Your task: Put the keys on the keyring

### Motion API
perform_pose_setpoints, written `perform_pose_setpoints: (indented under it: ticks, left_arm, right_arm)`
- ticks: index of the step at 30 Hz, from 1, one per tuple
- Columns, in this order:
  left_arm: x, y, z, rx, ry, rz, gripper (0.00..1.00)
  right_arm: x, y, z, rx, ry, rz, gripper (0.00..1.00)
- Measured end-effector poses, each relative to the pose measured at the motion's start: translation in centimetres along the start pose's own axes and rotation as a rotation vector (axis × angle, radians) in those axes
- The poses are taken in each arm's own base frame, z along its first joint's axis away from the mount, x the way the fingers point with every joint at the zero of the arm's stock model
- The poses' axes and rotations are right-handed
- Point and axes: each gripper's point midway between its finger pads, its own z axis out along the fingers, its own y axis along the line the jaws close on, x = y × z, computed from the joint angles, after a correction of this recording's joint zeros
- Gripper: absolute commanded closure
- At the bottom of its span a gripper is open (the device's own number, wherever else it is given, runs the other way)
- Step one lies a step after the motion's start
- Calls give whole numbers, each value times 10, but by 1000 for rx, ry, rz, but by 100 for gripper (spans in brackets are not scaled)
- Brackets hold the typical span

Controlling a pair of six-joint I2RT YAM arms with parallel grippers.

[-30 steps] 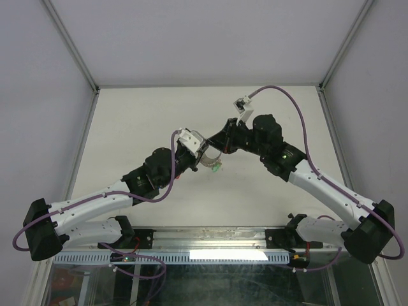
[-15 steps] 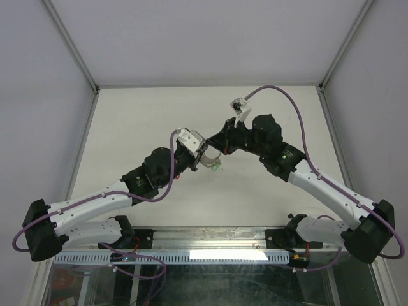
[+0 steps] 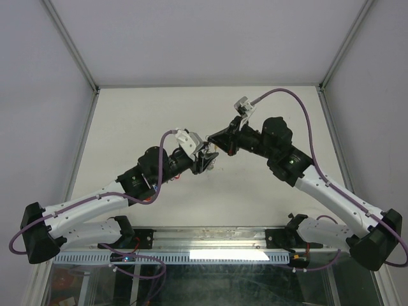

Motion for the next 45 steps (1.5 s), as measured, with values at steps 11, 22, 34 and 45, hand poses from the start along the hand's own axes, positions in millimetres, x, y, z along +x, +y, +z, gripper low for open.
perform_pose_setpoints:
  ticks: [11, 22, 34, 45]
  left_arm:
    - [-38, -27, -25, 160, -85, -38, 53]
    - [-74, -38, -62, 241, -151, -48, 52]
    - [-77, -43, -74, 283, -132, -32, 32]
    - [-79, -50, -91, 338, -165, 27, 34]
  right_arm:
    - [-12, 13, -29, -49, -108, -198, 100]
    - [-14, 43, -58, -208, -301, -441, 100]
    - [-9, 85, -70, -478, -328, -723, 100]
    - [-1, 98, -74, -598, -345, -919, 100]
